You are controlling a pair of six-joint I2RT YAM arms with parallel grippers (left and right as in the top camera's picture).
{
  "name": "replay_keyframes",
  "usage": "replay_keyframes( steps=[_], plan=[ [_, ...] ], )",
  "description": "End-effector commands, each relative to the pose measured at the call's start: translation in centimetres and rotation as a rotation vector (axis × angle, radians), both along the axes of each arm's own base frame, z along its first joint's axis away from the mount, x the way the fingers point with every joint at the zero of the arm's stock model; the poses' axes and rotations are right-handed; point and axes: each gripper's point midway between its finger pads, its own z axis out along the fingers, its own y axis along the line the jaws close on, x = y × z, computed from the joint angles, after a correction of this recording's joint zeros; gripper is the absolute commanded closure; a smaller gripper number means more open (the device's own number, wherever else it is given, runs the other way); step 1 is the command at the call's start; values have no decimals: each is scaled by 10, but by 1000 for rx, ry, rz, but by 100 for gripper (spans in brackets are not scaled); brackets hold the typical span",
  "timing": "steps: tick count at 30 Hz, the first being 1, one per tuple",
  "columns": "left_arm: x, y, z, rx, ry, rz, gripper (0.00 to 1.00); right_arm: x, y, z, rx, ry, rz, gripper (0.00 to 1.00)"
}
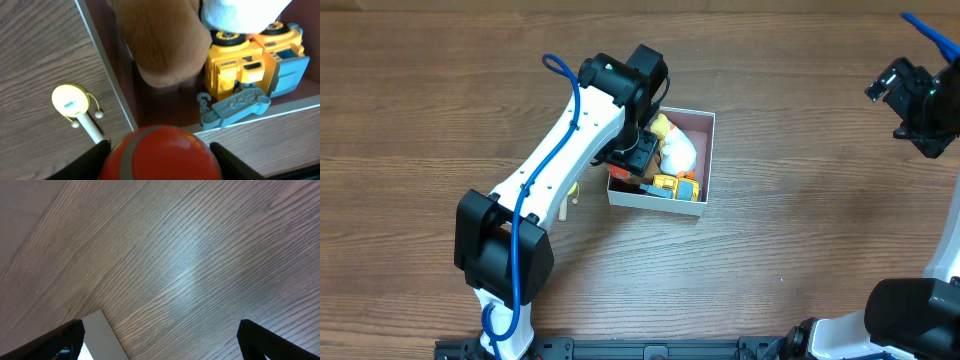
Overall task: Pack container
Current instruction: 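Lower the red ball with the left gripper into the box and release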
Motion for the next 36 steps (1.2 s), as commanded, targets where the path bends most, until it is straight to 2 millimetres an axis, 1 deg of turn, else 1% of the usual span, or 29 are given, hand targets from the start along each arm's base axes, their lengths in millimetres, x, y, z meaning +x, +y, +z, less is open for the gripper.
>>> replay_keyframes(
  steps=[1, 4, 7, 8, 9, 13, 14, 15, 16, 17, 18, 22, 26, 30, 35, 36],
  plan=[
    [-4, -3, -7, 1, 31, 4, 32, 2, 1, -1, 9, -3, 0, 0],
    [-3, -4, -7, -1, 26, 3, 22, 2, 1, -1, 9, -3, 0, 0],
    [-1, -3, -7, -4, 21, 2, 20, 2, 1, -1, 9, -3, -1, 0],
    [0, -4, -7, -9, 17, 3, 15, 2, 1, -1, 9, -3, 0, 0],
    [1, -6, -7, -18, 14, 3, 1, 2, 1, -1, 9, -3, 0, 0],
    [-4, -10, -4, -42, 35, -28, 1, 2, 1, -1, 9, -3, -1, 0],
    [-7, -10, -4, -47, 49, -27, 12, 2, 1, -1, 9, -3, 0, 0],
    [-9, -11, -3, -56, 60, -27, 37, 2, 1, -1, 9, -3, 0, 0],
    [-11, -13, -3, -68, 69, -26, 71, 2, 1, -1, 9, -3, 0, 0],
    [-11, -14, -3, -71, 71, -23, 94, 2, 1, -1, 9, -3, 0, 0],
    [-11, -15, -3, -72, 69, -26, 96, 2, 1, -1, 9, -3, 0, 0],
    [-9, -17, -6, -60, 51, -29, 96, 2, 1, -1, 9, -3, -1, 0],
    [-5, -13, -20, -24, 31, 2, 96, 2, 1, -1, 9, -3, 0, 0],
    [-10, -9, -44, -9, 48, 14, 96, 2, 1, -1, 9, -3, 0, 0],
    [-21, 1, -83, 17, 76, 45, 96, 2, 1, -1, 9, -3, 0, 0],
    [-22, 1, -88, 18, 77, 47, 96, 2, 1, -1, 9, -3, 0, 0]
  ],
)
